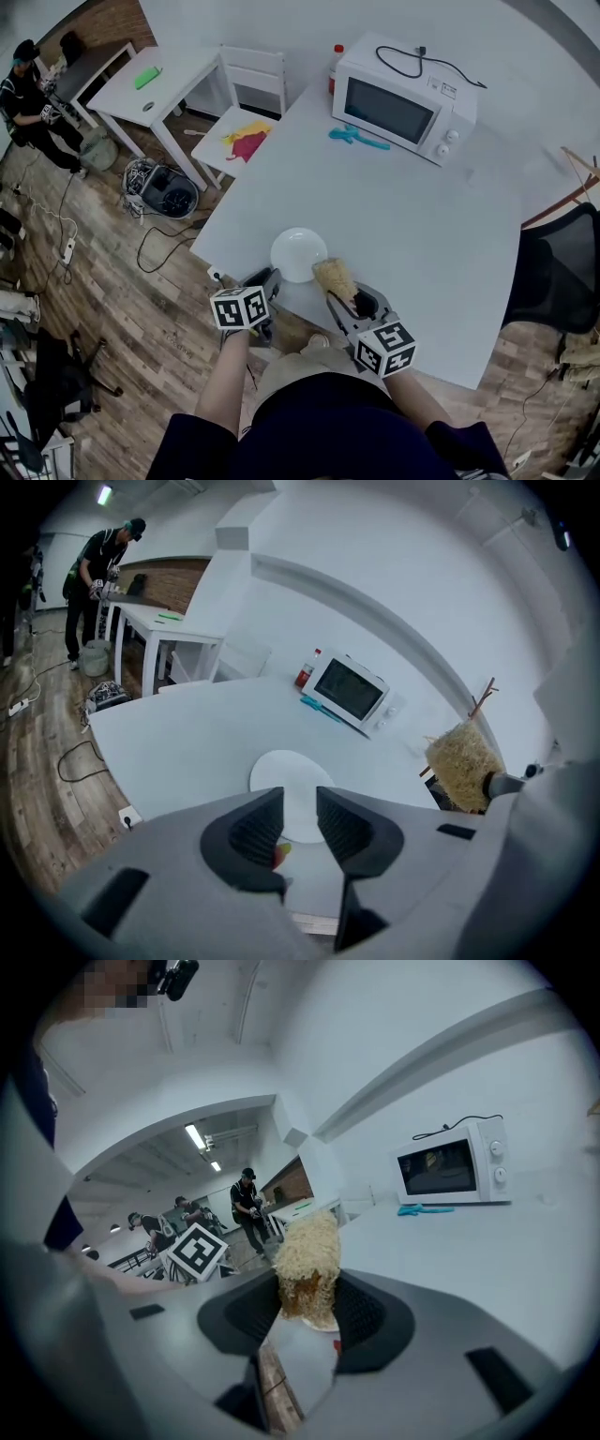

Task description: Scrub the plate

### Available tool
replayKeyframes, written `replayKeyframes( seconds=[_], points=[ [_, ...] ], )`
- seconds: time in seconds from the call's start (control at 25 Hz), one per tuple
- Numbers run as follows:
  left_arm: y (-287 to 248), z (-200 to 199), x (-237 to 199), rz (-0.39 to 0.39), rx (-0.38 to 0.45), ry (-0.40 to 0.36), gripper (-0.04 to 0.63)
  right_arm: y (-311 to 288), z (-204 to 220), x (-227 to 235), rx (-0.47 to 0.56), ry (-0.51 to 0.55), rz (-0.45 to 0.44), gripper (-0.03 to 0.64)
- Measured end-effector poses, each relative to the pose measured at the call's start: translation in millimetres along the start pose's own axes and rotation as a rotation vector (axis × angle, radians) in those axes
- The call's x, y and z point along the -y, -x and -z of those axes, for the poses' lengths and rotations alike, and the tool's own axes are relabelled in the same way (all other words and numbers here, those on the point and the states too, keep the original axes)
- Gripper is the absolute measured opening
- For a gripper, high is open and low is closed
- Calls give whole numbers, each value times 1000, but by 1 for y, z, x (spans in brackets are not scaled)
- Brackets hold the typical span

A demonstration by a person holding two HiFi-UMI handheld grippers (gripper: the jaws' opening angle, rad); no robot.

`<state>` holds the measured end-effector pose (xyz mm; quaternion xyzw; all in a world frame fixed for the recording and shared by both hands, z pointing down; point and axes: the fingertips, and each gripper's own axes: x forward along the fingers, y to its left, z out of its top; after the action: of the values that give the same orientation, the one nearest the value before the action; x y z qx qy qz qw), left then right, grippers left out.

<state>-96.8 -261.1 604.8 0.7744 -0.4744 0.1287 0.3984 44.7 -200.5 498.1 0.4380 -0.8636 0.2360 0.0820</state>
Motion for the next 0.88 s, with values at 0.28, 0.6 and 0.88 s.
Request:
replayKeyframes(
  seconds=[0.28,0.6,0.88],
  points=[
    [-37,10,-32,-43,-82,15,187,-15,3,11,-30,-18,-21,166],
    [-59,8,-45,-29,-114,90,190,-27,10,21,-62,-27,-25,166],
    [-65,6,-50,-68,-152,69,118,-34,13,22,-76,-22,-33,166]
  ],
)
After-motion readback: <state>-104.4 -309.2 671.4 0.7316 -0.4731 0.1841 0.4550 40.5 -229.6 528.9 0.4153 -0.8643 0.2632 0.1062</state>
